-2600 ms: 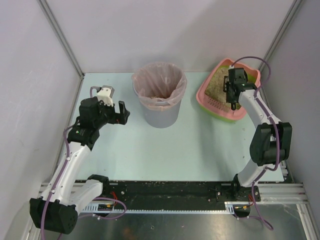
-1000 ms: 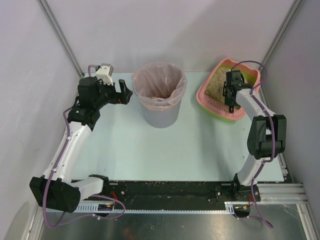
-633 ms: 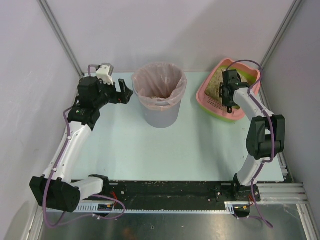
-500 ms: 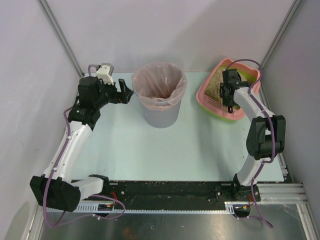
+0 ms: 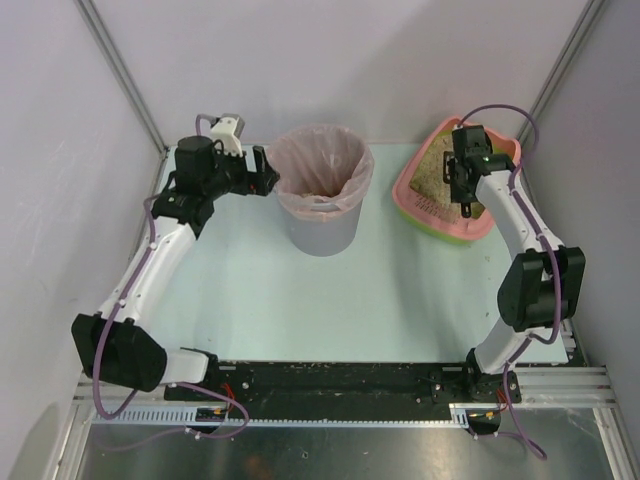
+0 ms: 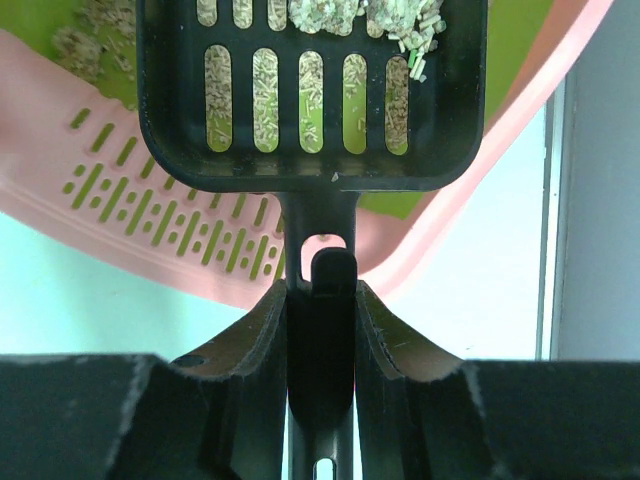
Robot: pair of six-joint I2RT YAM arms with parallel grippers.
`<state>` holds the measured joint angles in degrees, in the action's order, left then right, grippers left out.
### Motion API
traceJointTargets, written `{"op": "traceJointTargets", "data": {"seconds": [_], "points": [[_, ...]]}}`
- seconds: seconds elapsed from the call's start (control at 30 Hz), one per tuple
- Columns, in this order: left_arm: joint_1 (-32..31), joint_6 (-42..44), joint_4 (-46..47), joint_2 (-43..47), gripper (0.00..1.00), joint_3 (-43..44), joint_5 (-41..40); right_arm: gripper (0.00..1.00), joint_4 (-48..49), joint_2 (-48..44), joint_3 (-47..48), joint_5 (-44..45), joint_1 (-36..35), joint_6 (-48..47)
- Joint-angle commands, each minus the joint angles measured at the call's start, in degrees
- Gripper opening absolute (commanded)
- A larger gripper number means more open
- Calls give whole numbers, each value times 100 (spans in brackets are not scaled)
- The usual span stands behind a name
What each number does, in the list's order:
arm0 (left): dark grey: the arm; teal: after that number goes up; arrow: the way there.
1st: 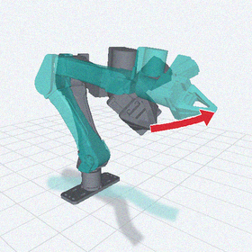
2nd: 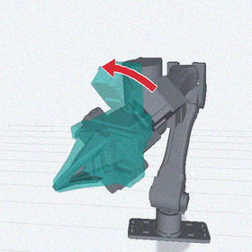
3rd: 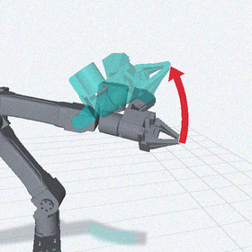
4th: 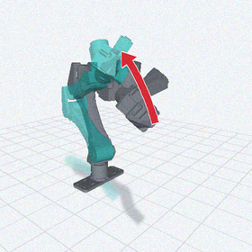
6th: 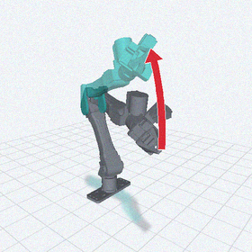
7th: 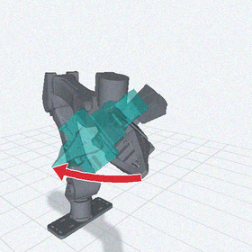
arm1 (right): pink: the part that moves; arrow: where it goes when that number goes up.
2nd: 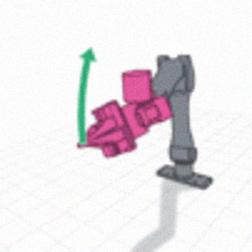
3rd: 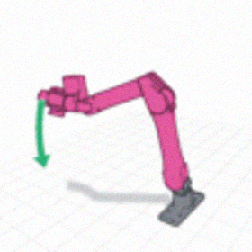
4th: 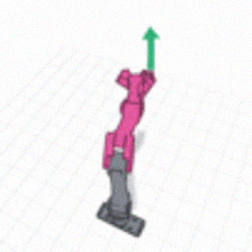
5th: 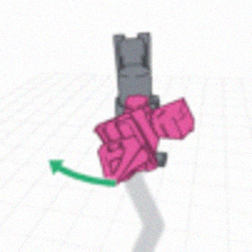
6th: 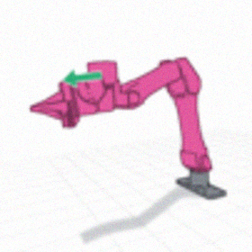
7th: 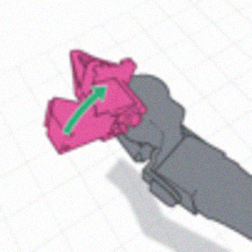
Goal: Clean the litter box
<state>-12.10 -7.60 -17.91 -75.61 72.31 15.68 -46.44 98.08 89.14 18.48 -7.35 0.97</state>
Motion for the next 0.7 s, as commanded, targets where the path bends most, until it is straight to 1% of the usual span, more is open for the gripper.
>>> {"op": "traceJointTargets", "data": {"seconds": [0.0,0.13,0.2,0.37,0.5,0.6,0.67], "points": [[23,-84,-63,-164,93,538,312,0,-199,-439,454,-46,-117,-71],[23,-84,-125,-270,92,600,339,0,-427,-439,726,-213,-187,-88],[23,-76,-116,-191,92,547,348,0,-655,-413,885,-205,-249,-220],[41,21,-125,90,93,319,111,0,-1095,-360,1534,-248,-486,-150],[50,21,-116,310,93,161,128,0,-1324,-255,2114,-310,-924,-150],[50,48,-116,424,93,108,111,0,-1614,8,2747,-187,-1206,-176],[58,91,-116,495,93,72,49,0,-1816,166,3098,-3,-1513,-211]]}}
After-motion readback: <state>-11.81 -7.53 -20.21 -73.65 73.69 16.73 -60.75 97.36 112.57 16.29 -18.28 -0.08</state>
